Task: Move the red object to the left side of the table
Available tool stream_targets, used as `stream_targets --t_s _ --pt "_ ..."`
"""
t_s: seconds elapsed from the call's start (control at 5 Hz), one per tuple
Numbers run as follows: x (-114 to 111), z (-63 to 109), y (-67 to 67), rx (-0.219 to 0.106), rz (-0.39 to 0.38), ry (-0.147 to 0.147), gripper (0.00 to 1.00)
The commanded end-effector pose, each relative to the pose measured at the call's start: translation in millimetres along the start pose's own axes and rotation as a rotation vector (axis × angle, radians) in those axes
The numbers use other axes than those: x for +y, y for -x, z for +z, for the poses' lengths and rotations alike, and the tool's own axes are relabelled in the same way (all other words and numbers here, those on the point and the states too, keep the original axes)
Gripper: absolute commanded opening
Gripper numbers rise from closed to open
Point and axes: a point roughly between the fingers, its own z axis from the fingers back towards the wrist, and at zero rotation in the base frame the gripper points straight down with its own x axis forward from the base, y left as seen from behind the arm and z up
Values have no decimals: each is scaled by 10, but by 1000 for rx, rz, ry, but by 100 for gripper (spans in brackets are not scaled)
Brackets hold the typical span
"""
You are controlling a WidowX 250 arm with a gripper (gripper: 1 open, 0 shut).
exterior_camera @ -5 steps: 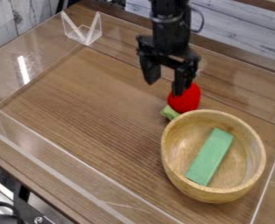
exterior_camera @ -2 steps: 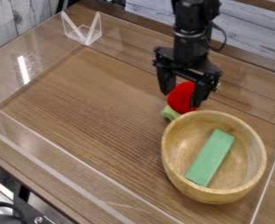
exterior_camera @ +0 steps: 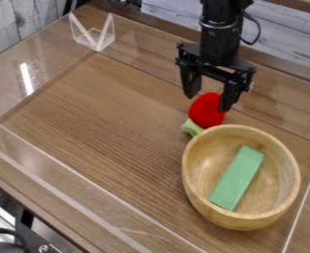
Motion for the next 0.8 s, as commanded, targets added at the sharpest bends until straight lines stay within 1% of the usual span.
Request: stream_targets --t_s 0.0,0.2,0.6 --pt "-4 282 11 -58 37 4 100" --pt "55 230 22 -56 73 8 100" --pt "159 120 21 -41 129 8 100"
